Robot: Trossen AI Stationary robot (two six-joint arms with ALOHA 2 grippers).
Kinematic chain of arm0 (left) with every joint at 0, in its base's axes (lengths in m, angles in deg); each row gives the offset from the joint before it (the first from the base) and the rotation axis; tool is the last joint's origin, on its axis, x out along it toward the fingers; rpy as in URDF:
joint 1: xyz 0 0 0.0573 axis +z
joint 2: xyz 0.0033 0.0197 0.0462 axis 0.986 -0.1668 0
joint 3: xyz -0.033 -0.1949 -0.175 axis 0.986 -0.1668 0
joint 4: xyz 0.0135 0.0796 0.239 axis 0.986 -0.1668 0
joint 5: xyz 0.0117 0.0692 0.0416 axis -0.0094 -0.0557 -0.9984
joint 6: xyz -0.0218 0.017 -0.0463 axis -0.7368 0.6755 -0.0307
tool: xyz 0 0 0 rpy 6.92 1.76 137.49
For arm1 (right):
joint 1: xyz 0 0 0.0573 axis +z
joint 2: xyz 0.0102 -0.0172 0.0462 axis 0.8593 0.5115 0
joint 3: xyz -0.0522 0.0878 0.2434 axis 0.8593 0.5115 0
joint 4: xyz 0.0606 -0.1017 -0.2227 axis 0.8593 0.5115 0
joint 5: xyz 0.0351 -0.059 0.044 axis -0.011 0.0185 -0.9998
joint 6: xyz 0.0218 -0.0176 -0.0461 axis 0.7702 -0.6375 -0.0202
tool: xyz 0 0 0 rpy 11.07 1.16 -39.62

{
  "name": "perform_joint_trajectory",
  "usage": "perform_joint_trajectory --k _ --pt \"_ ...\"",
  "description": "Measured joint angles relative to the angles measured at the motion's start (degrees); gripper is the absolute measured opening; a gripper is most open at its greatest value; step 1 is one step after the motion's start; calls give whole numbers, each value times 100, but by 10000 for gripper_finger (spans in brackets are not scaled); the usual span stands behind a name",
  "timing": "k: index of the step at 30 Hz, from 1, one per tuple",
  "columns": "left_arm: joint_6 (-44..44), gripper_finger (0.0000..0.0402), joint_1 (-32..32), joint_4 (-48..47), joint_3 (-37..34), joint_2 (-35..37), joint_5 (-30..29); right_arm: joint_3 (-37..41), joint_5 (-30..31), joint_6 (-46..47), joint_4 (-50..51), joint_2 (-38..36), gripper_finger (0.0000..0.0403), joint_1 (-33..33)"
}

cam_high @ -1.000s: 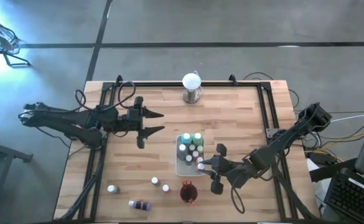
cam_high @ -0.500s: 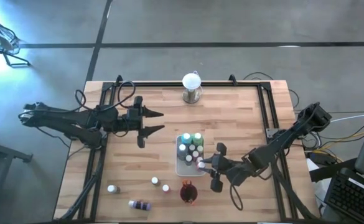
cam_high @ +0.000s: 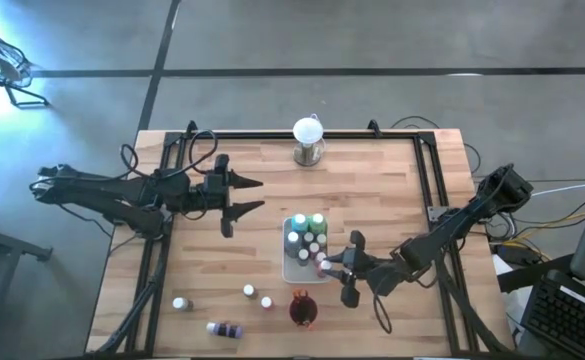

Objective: Pick & Place Paint Supplies
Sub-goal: Put the orange paint bottle into the white bin

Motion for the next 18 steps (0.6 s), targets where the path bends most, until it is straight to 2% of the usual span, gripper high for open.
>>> perform_joint_trajectory --k 12,18 --pt "157 216 0 26 0 0 -182 -172 -183 111 -172 787 111 -121" --pt "163 216 0 24 0 0 -179 -299 -252 115 -99 935 111 -179"
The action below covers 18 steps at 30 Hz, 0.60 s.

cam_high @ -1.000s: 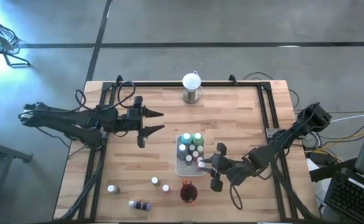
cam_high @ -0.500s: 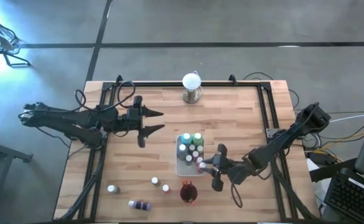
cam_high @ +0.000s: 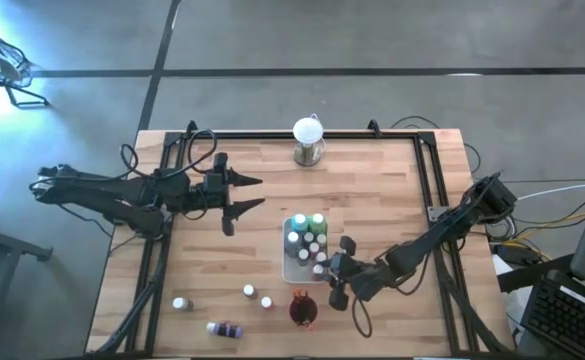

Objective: Pick & Place Paint Supplies
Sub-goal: Put the orange paint bottle into the white bin

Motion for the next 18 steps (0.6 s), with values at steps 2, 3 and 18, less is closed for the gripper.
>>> perform_joint_trajectory --k 2,3,18 --pt "12 216 0 0 0 0 1 -3 -9 73 106 -12 111 0" --pt "10 216 0 0 0 0 1 -3 -10 124 159 -15 111 0" --pt "14 216 0 -3 -4 0 15 -5 -52 275 399 -18 145 -9"
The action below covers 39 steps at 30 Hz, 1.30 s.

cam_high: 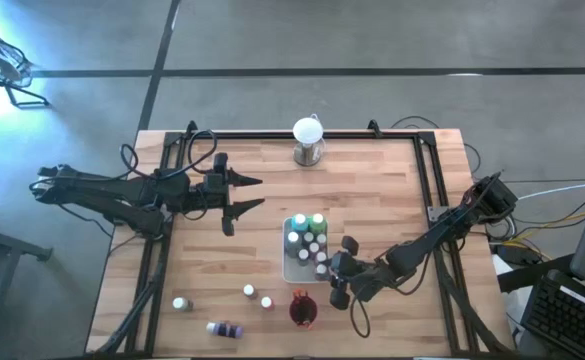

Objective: Pick & Place Paint Supplies
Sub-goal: Put the orange paint bottle into the white bin, then put the brown paint bottle into the white bin

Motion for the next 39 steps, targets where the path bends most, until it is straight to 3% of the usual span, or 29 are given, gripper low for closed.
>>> perform_joint_trajectory --k 16,24,34,39 --pt "-157 216 0 -4 -2 0 6 -73 -1 -136 6 -244 201 4" --pt "-407 216 1 -249 -7 0 187 -358 -11 -826 57 -705 197 100" --pt "-1022 216 -118 -1599 -7 32 1594 -806 76 -1062 1191 -1551 172 160" --pt "-1067 216 -616 -2406 -9 -21 1650 -869 306 -1059 1754 -2041 165 160"
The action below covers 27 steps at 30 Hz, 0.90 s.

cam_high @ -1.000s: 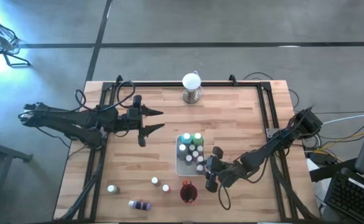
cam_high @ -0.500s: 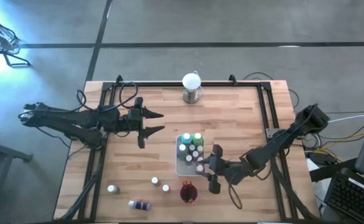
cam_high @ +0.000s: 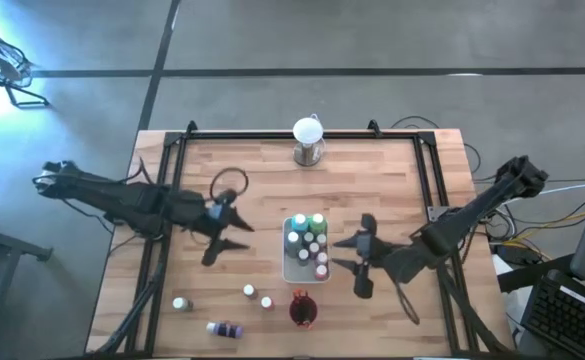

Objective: Pick & Place Paint Supplies
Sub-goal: Put the brown paint bottle into the white bin

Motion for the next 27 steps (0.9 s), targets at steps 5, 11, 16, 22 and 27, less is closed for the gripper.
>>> perform_joint_trajectory --k 5,11,16,22,27 --pt "26 216 -837 -232 -104 -33 -551 8 265 -3 272 -463 162 1" --pt "-178 216 -1822 -190 -555 -33 -1184 8 563 -319 267 -875 176 2" --pt "-537 216 -2329 138 -1011 -31 -1447 8 942 -624 228 -1172 190 -4" --pt "-909 216 -2446 676 -1692 -44 -1431 8 1147 -775 225 -1424 196 -9" --pt "-912 216 -2443 1711 -2391 -44 -1294 8 1272 -797 226 -1493 185 -9"
